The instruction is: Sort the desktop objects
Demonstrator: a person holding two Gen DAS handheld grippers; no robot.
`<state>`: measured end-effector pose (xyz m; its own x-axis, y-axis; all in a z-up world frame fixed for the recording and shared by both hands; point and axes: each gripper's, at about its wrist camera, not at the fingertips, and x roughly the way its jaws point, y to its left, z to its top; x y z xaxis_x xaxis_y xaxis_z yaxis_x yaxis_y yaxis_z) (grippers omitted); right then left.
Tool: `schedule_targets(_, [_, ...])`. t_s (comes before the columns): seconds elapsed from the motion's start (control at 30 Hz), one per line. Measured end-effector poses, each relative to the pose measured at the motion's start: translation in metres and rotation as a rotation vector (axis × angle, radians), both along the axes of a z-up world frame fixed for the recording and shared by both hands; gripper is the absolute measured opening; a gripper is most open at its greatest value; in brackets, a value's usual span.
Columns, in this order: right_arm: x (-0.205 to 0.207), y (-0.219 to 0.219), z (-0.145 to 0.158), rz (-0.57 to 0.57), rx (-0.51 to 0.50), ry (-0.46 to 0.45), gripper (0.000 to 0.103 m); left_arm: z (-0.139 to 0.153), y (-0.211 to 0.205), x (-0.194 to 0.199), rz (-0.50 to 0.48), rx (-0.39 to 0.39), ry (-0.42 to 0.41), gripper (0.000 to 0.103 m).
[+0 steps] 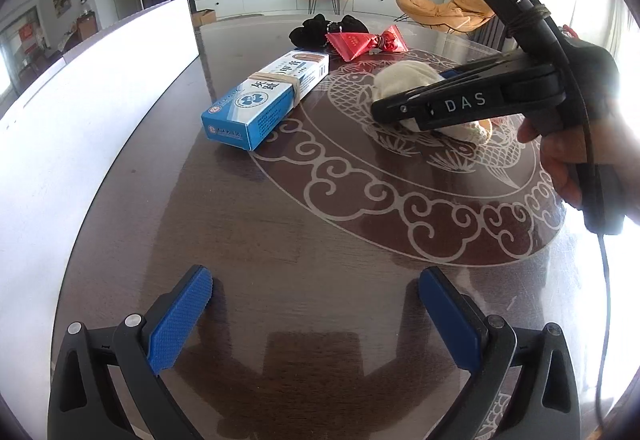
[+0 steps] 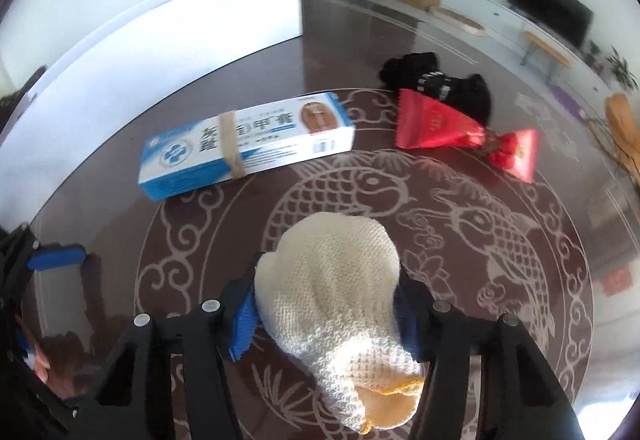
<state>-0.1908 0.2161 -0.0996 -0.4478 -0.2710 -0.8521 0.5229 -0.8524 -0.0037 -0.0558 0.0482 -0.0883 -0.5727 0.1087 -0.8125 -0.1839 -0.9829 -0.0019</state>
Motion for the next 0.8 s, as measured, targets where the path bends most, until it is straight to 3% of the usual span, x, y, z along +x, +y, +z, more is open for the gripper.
schedule_targets(0.1, [0.024, 0.036, -0.002, -0.299, -0.039, 0.027, 0.057, 0.0, 0.0, 0.0, 0.0, 0.001, 0.0, 0.103])
schedule_targets(0.2, [0.065, 0.063, -0.001, -0.446, -0.04, 0.045, 0.062, 0.0, 0.0, 0.0, 0.0, 0.001, 0.0, 0.103])
schedule_targets(0.23, [0.078, 0.069, -0.002, -0.461, -0.027, 0.061, 0.064, 0.0, 0.0, 0.0, 0.001, 0.0, 0.0, 0.103])
schedule_targets(0.27, [0.089, 0.075, -0.002, -0.472, -0.01, 0.077, 0.075, -0.001, -0.002, -0.003, 0.001, 0.0, 0.0, 0.103])
schedule_targets(0.3, [0.096, 0.081, -0.003, -0.476, -0.006, 0.087, 0.093, -0.001, -0.002, -0.003, 0.001, 0.0, 0.0, 0.103])
schedule_targets(0.33, [0.1, 0.087, -0.006, -0.479, -0.013, 0.076, 0.101, -0.001, -0.003, -0.003, 0.002, 0.001, 0.0, 0.103])
schedule_targets(0.43, [0.105, 0.099, -0.005, -0.501, -0.055, 0.065, 0.103, -0.001, -0.003, -0.004, 0.001, 0.0, 0.0, 0.103])
schedule_targets(0.53, [0.108, 0.096, -0.007, -0.498, -0.006, 0.066, 0.103, -0.001, -0.003, -0.004, 0.001, 0.001, -0.001, 0.103])
schedule_targets(0.8, [0.107, 0.096, -0.009, -0.493, -0.01, 0.067, 0.103, -0.001, -0.003, -0.004, 0.001, 0.001, 0.0, 0.103])
